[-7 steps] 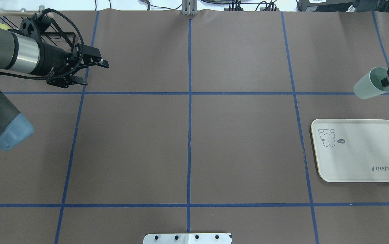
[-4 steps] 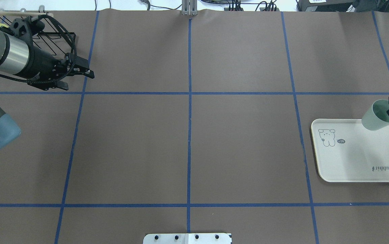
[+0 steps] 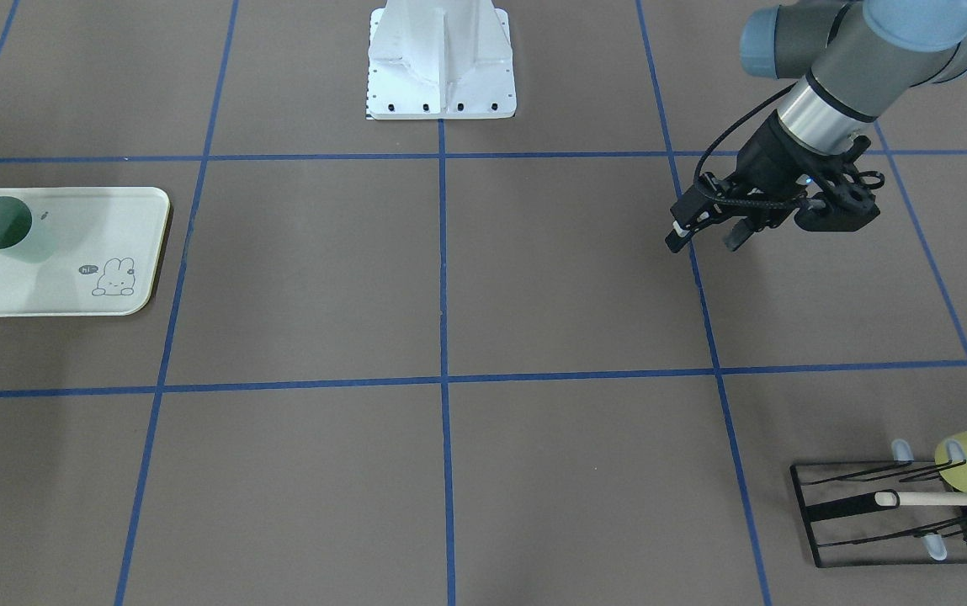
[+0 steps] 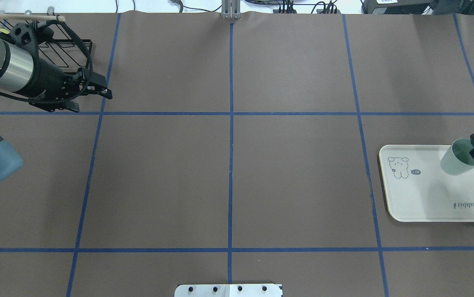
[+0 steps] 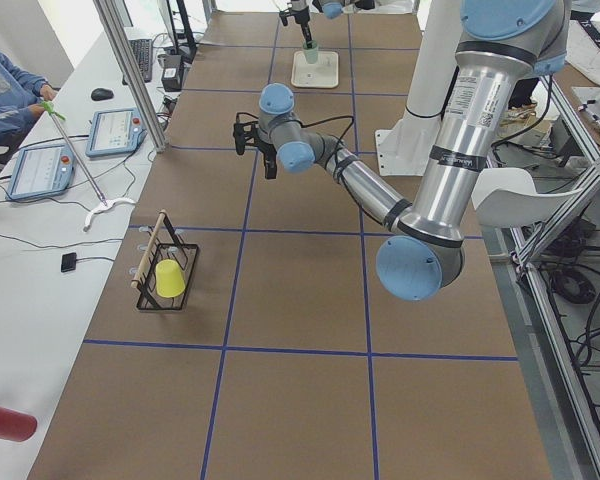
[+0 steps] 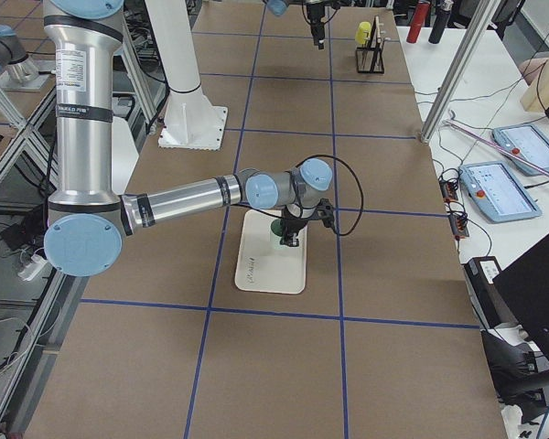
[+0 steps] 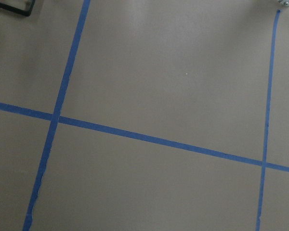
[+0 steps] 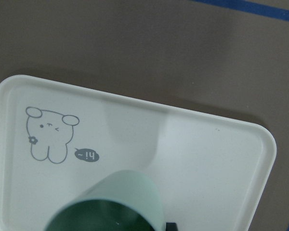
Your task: Left arm grabs green cup and hands to right arm on tray
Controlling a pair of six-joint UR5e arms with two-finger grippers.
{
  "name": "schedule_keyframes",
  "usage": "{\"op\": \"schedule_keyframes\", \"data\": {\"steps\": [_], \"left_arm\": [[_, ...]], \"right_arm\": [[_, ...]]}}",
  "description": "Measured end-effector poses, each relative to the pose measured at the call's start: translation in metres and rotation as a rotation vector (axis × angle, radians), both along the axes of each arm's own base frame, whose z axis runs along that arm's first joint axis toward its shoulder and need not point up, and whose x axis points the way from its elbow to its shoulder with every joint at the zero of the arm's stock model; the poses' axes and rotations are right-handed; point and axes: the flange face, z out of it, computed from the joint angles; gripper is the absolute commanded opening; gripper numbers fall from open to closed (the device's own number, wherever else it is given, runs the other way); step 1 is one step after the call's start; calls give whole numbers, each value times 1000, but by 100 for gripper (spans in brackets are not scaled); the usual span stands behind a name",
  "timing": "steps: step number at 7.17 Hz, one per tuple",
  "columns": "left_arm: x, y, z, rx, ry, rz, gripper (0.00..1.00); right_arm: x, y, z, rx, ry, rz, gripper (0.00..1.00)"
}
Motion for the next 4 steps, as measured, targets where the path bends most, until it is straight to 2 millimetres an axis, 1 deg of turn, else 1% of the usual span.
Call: {"op": "schedule_keyframes", "data": {"steps": [2,3,4], "left_arm": [[0,0,-2,4,3,1,100],[0,1,-4,4,5,3,100],[-1,2,-6,1,5,5,100]], "right_arm": [[-4,25,18,64,-35,-9,0],[-6,32,22,91,-50,-13,0],[-8,35,24,101,-58,-15,5]]}}
